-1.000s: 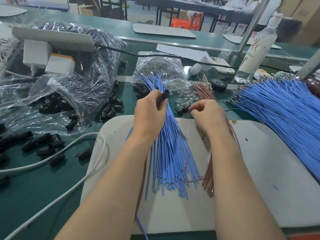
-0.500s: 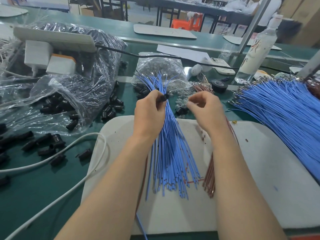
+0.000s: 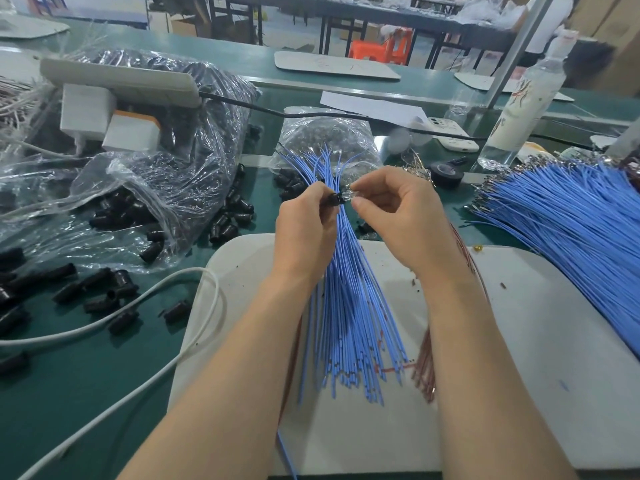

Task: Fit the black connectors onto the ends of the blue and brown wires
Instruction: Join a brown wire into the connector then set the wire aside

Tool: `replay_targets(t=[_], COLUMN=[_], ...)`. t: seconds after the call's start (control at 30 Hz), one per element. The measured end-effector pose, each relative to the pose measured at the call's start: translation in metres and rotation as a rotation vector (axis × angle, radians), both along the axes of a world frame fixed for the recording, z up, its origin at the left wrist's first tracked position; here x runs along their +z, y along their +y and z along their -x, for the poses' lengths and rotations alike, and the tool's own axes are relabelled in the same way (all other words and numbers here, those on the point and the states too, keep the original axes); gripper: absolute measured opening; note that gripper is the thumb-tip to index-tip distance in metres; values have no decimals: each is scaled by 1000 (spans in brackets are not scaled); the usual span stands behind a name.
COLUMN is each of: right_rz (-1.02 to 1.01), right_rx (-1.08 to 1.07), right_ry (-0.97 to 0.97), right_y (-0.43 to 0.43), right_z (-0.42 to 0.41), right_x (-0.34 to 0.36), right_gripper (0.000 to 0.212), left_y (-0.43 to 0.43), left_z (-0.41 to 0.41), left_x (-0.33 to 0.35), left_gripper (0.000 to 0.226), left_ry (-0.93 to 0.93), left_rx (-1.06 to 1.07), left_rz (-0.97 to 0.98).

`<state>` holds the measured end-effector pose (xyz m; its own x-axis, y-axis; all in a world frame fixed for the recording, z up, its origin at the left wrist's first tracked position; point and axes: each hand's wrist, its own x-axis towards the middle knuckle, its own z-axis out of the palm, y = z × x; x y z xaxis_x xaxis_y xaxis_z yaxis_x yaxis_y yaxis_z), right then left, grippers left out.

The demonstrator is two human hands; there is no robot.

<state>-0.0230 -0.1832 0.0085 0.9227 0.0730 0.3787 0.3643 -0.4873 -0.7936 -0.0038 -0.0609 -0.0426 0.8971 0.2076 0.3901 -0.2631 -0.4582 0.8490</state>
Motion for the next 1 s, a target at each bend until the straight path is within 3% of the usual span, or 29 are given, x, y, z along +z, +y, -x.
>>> replay_targets(t=[0.27,0.53,0.77,1.0], right_rz=[147,241,253,283], right_rx=[-70,-141,-187,-157], right_ry=[-67,-84,-28,34], right_y=[3,6,-11,-18], right_z=[2,-1,-6,-8], right_x=[0,-1,-4,-5], right_gripper=[11,10,10,10], left_y=[-1,-1,-1,-1], left_z=[4,6,4,3], left_x=[3,5,1,1], left_gripper=[14,16,15,9], left_ry=[9,-15,-20,-43], left_rx=[9,52,-157,-180], left_rz=[-55,-258,-202,-268])
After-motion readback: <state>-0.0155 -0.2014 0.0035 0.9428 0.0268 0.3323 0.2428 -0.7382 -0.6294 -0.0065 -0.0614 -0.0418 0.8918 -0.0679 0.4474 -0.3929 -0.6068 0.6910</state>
